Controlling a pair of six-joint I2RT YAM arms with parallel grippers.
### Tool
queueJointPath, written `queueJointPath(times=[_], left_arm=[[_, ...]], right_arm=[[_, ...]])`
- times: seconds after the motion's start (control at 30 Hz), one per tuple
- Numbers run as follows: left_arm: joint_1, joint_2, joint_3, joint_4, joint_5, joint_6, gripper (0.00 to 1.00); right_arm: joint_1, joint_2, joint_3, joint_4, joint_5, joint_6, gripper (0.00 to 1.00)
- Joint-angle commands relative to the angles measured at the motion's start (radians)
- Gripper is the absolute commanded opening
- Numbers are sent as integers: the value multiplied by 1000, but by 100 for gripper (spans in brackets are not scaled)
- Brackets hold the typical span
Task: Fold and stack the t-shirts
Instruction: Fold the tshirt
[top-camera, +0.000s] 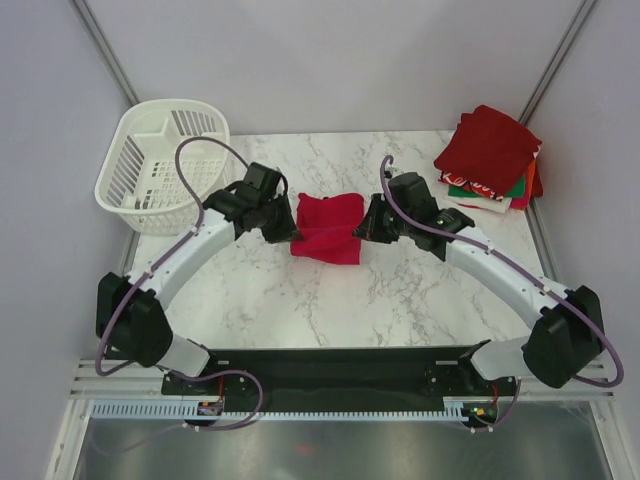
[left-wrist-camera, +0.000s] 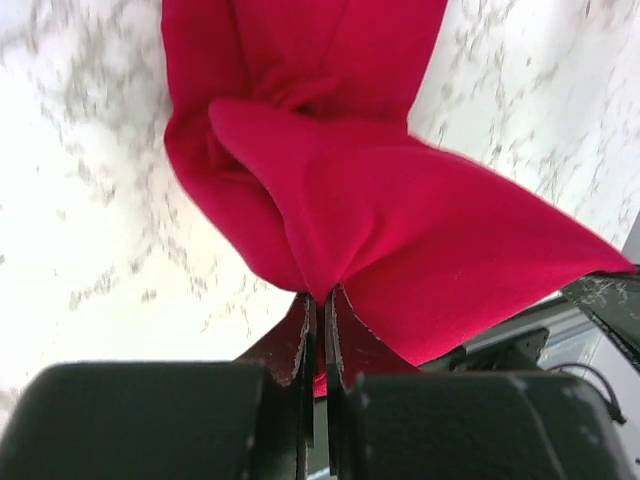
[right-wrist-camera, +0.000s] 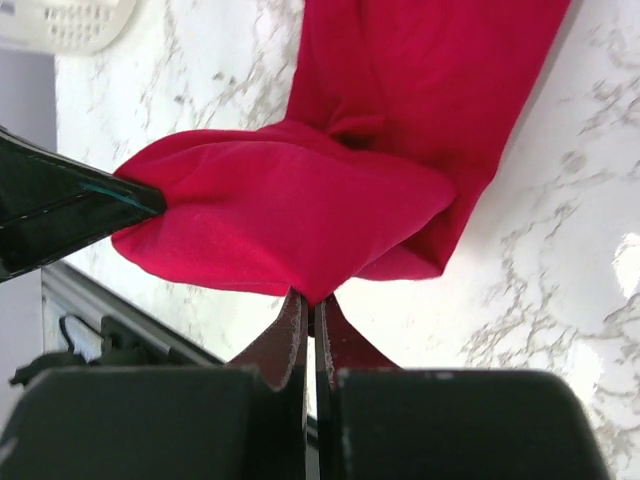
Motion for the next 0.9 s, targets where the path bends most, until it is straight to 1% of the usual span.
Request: queueJointPath(times=[0.0, 0.13, 0.3, 0.47, 0.5, 0.53, 0.57, 0.6, 0.63, 0.67, 0.7, 0.73, 0.77, 0.8, 0.83, 0.87], left_arm=[[45, 112, 128, -22, 53, 105, 6], [78, 289, 267, -24, 126, 151, 7], [107, 439, 397, -55, 162, 176, 8], [139, 583, 542, -76, 198, 194, 10], [151, 636, 568, -82, 208, 199, 11], [159, 675, 634, -96, 221, 212, 12], [168, 710, 677, -113, 255, 217, 15], [186, 789, 723, -128, 269, 220, 18], [197, 830, 833, -172, 281, 228, 22], [208, 868, 898, -202, 290, 226, 40], [231, 911, 962, -232, 289, 223, 52], [243, 966, 1077, -252, 290, 207, 62], [257, 988, 1120, -271, 309, 196, 87], [278, 999, 1175, -271, 315, 173, 99], [289, 1008, 1196, -269, 321, 165, 100], [298, 1003, 1208, -271, 323, 161, 100]], right_arm=[[-39, 62, 85, -1, 57, -32, 0], [-74, 155, 156, 0, 55, -43, 0], [-103, 229, 203, 2, 54, -44, 0], [-137, 352, 266, 23, 35, -52, 0], [-142, 376, 279, 28, 38, -58, 0], [-149, 431, 314, 29, 54, -61, 0], [-157, 460, 337, 31, 84, -61, 1], [-166, 497, 361, 39, 80, -60, 1], [-192, 581, 445, 39, 68, -60, 4], [-204, 626, 493, 37, 49, -61, 11], [-218, 667, 548, 31, 8, -66, 42], [-243, 736, 667, -16, 14, -67, 59], [-251, 760, 723, -41, 32, -76, 74], [-260, 775, 769, -67, 73, -79, 75], [-270, 783, 841, -111, 90, -83, 77], [-277, 774, 860, -119, 98, -93, 78]])
